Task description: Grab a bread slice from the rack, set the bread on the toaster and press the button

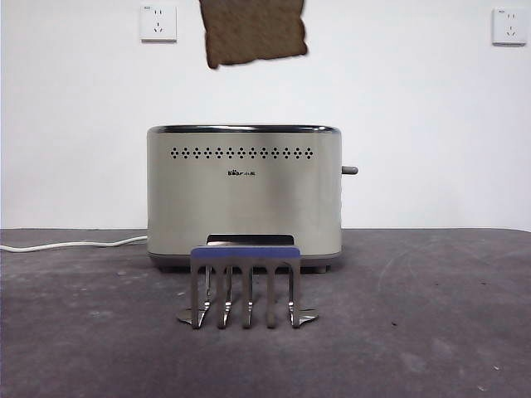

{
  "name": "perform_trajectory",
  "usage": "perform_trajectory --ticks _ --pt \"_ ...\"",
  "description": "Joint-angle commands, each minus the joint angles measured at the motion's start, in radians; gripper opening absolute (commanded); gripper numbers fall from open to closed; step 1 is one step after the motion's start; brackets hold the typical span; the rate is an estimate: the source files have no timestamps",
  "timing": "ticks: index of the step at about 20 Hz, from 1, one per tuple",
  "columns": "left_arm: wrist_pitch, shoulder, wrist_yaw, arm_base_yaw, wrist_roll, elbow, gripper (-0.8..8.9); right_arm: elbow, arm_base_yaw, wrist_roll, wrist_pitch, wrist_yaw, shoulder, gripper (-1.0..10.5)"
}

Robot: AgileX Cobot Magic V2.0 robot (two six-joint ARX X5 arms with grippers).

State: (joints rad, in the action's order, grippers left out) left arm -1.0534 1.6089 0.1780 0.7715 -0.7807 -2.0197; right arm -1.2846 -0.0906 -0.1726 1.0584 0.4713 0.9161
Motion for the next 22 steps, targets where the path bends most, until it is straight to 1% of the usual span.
perform_trajectory --ticks 1,3,5,6,7,10,15,17,22 --pt "0.011 0.006 0.000 -0.037 -0.101 0.003 -0.08 -0.001 -0.002 -0.005 -0.001 0.001 0.000 -0.1" --pt "0.031 0.016 -0.023 -0.071 -0.121 0.003 -0.08 -0.001 -0.002 -0.005 0.000 0.001 0.000 -0.1" --pt "0.048 0.025 -0.081 -0.105 -0.150 0.003 -0.08 -0.001 -0.002 -0.005 0.000 0.001 0.003 -0.1" --pt "0.048 0.027 -0.085 -0.118 -0.163 0.003 -0.08 -0.001 -0.002 -0.005 0.000 0.001 0.005 -0.1" --pt "0.047 0.034 -0.096 -0.129 -0.163 0.003 -0.08 -0.001 -0.002 -0.005 0.000 0.001 0.008 -0.1" --pt "0.035 0.056 -0.176 -0.162 -0.163 0.003 -0.08 -0.001 -0.002 -0.005 -0.001 0.002 0.024 -0.1" --pt "0.034 0.123 -0.188 -0.174 -0.163 0.003 -0.08 -0.001 -0.002 -0.005 0.000 0.001 0.042 -0.1" --pt "0.034 0.149 -0.211 -0.179 -0.163 0.003 -0.08 -0.001 -0.002 -0.006 0.000 0.001 0.045 -0.1" --pt "0.035 0.189 -0.213 -0.204 -0.163 0.003 -0.08 -0.001 -0.002 -0.009 0.000 0.001 0.046 -0.1"
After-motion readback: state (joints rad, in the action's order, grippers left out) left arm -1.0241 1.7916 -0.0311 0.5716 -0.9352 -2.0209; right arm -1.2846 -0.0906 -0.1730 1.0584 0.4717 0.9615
